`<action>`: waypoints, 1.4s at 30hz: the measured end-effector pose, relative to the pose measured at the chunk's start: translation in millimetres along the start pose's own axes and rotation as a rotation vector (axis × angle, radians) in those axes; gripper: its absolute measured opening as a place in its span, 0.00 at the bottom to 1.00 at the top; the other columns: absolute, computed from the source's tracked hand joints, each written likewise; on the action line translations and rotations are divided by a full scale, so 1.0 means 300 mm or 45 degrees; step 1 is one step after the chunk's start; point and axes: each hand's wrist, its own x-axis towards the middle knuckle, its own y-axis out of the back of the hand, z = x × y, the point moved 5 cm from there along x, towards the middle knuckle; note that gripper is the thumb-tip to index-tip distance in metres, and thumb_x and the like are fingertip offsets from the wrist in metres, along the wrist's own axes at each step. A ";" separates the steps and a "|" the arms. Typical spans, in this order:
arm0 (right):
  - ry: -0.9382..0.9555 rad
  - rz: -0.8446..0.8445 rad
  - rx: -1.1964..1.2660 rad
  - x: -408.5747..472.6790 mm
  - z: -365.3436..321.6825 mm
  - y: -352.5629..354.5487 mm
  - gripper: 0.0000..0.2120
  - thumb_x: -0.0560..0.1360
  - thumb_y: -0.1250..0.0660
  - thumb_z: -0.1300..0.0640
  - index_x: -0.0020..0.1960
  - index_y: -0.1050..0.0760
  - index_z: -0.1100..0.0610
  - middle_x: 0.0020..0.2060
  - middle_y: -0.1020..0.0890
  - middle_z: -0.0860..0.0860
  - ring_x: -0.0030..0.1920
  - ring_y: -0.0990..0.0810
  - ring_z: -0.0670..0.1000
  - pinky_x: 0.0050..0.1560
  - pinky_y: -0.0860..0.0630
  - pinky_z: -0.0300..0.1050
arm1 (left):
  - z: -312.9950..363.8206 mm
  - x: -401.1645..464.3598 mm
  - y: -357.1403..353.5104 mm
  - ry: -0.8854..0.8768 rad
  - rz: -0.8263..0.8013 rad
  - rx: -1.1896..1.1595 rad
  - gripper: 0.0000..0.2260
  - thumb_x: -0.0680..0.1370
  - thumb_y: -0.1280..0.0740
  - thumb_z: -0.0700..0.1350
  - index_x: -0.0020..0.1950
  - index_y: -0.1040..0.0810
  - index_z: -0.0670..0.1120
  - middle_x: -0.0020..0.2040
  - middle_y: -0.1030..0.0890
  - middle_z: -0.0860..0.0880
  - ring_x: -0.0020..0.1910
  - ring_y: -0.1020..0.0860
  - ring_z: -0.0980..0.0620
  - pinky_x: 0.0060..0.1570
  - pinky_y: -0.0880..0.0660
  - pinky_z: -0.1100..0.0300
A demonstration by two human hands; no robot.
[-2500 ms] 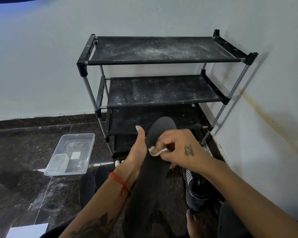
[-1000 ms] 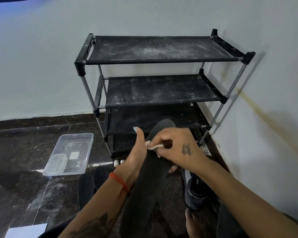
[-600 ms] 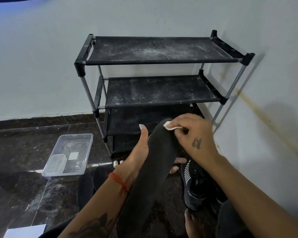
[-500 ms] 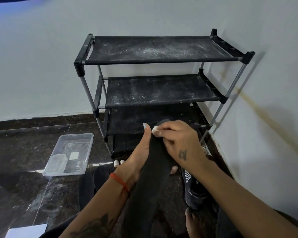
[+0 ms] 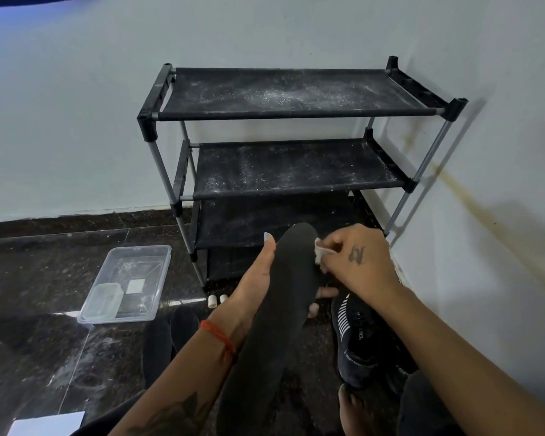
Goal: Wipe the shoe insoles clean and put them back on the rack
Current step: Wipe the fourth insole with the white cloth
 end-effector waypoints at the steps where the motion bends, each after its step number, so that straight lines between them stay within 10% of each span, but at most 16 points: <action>1: -0.077 -0.104 0.136 -0.001 0.019 0.000 0.07 0.68 0.30 0.62 0.42 0.16 0.53 0.37 0.15 0.51 0.38 0.18 0.49 0.38 0.24 0.34 | 0.000 0.001 0.006 0.004 0.029 0.000 0.36 0.74 0.50 0.70 0.54 0.21 0.40 0.45 0.21 0.41 0.40 0.23 0.45 0.40 0.25 0.54; 4: -0.208 -0.120 0.594 0.001 0.066 0.026 0.07 0.66 0.27 0.66 0.37 0.16 0.54 0.34 0.15 0.53 0.35 0.17 0.51 0.43 0.19 0.47 | 0.001 -0.003 -0.014 0.057 0.010 -0.040 0.40 0.72 0.53 0.72 0.57 0.21 0.40 0.49 0.20 0.39 0.52 0.22 0.34 0.38 0.23 0.53; 8: 0.259 0.389 0.263 0.000 0.002 0.071 0.10 0.70 0.29 0.63 0.49 0.17 0.54 0.43 0.16 0.50 0.40 0.21 0.43 0.43 0.31 0.23 | -0.008 0.002 -0.023 0.081 0.029 -0.045 0.40 0.72 0.53 0.73 0.59 0.22 0.43 0.46 0.18 0.40 0.56 0.25 0.33 0.39 0.24 0.52; 12: 0.314 0.267 0.200 0.010 -0.032 -0.012 0.11 0.68 0.27 0.62 0.50 0.18 0.55 0.46 0.18 0.49 0.47 0.21 0.45 0.47 0.33 0.23 | -0.010 0.000 -0.006 0.020 0.101 0.050 0.35 0.75 0.52 0.69 0.51 0.19 0.42 0.41 0.19 0.41 0.37 0.21 0.46 0.38 0.23 0.55; 21: 0.455 -0.499 0.391 -0.058 -0.066 -0.049 0.13 0.67 0.30 0.69 0.40 0.16 0.52 0.39 0.16 0.47 0.33 0.17 0.51 0.36 0.19 0.51 | 0.025 -0.007 0.015 -0.033 0.157 0.059 0.33 0.77 0.54 0.66 0.54 0.21 0.43 0.43 0.16 0.43 0.38 0.17 0.48 0.38 0.20 0.56; 27: 0.392 0.209 0.289 0.002 -0.004 0.064 0.11 0.68 0.29 0.66 0.44 0.17 0.51 0.36 0.19 0.40 0.34 0.23 0.37 0.37 0.30 0.27 | 0.010 -0.008 -0.012 0.046 0.121 0.007 0.37 0.75 0.55 0.70 0.58 0.23 0.42 0.44 0.16 0.39 0.39 0.17 0.41 0.36 0.21 0.51; 30: 0.361 0.070 0.372 -0.012 -0.042 0.001 0.13 0.68 0.29 0.67 0.46 0.17 0.50 0.36 0.21 0.37 0.37 0.20 0.38 0.39 0.27 0.28 | -0.003 -0.002 -0.003 0.027 0.166 -0.008 0.38 0.72 0.51 0.71 0.62 0.24 0.42 0.57 0.22 0.34 0.48 0.21 0.40 0.44 0.23 0.49; 38: 0.503 -0.592 0.325 -0.087 -0.093 -0.057 0.10 0.67 0.30 0.67 0.40 0.16 0.54 0.37 0.15 0.48 0.32 0.18 0.46 0.34 0.21 0.38 | 0.023 -0.004 0.024 -0.038 0.205 0.071 0.33 0.79 0.55 0.65 0.56 0.22 0.42 0.50 0.17 0.43 0.47 0.19 0.48 0.47 0.23 0.56; 42: 0.359 -0.213 0.114 -0.030 -0.029 0.039 0.07 0.66 0.28 0.61 0.39 0.16 0.49 0.32 0.18 0.41 0.31 0.23 0.37 0.31 0.31 0.30 | 0.013 -0.005 0.015 0.052 0.197 -0.045 0.38 0.74 0.53 0.71 0.60 0.23 0.42 0.56 0.19 0.39 0.49 0.19 0.40 0.44 0.21 0.48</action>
